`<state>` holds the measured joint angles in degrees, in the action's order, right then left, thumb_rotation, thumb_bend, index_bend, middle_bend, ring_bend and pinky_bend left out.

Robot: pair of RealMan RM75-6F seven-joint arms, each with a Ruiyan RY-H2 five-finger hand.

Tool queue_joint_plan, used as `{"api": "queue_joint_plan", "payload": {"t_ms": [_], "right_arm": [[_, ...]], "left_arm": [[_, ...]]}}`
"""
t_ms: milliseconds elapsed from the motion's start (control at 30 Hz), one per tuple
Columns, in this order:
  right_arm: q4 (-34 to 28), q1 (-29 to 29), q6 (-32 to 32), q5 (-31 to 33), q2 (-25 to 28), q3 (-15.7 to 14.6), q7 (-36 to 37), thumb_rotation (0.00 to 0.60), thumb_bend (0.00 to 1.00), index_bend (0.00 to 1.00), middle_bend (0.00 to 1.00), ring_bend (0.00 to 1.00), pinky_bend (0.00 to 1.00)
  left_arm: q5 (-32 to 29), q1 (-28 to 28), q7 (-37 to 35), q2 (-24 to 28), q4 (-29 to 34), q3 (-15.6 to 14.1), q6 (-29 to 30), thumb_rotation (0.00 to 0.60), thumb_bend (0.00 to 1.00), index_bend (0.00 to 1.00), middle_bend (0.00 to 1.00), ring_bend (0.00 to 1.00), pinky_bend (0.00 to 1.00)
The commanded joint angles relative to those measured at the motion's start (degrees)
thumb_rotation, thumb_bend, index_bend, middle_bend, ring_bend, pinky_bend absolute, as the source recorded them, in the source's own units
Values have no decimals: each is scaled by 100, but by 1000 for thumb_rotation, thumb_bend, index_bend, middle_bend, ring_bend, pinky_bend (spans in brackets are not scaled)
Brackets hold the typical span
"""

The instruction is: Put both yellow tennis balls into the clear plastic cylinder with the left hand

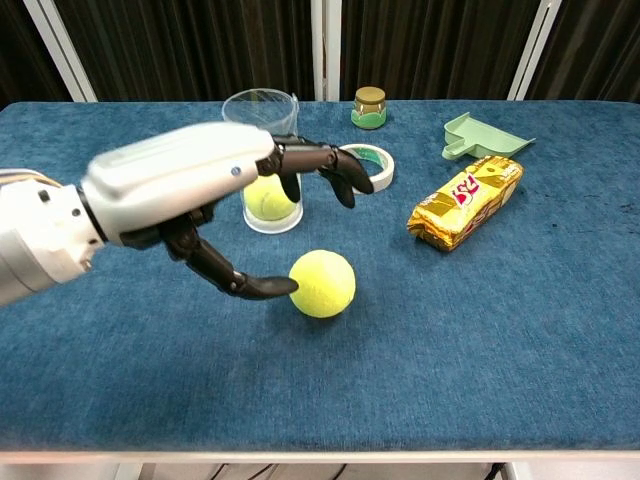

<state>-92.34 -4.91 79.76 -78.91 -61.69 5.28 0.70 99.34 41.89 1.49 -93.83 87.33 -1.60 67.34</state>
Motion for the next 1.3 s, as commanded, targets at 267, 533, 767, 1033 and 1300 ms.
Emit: {"api": "queue_joint_plan", "payload": {"t_ms": [267,533,767,1033,1300], "right_arm": [[69,-12,-56,83,7,34,100,600,305,0,0,0,0],[103,12,-46,43,19,1,163,600,304,0,0,0,0],[88,-6,-89,71,27,8,144,600,305,0,0,0,0],[42,-48,-154,28,15,-26,46,600,305,0,0,0,0],[94,-37,-180,85,22,-25,93,600,304,0,0,0,0]], "left_arm": [[-289,162,-129,-646,-1108,53,-597,600,230,20,59,43,187],[-386,270,-192,-815,-1373,39,-878,600,226,49,60,39,192],[-475,325,-157,-983,-1595,80,-999,600,227,218,149,149,347],[-503,352,-349,-1302,-2063,207,-844,600,252,422,418,418,694],[-289,281,-287,-1280,-1919,217,-346,600,297,516,542,543,815]]}}
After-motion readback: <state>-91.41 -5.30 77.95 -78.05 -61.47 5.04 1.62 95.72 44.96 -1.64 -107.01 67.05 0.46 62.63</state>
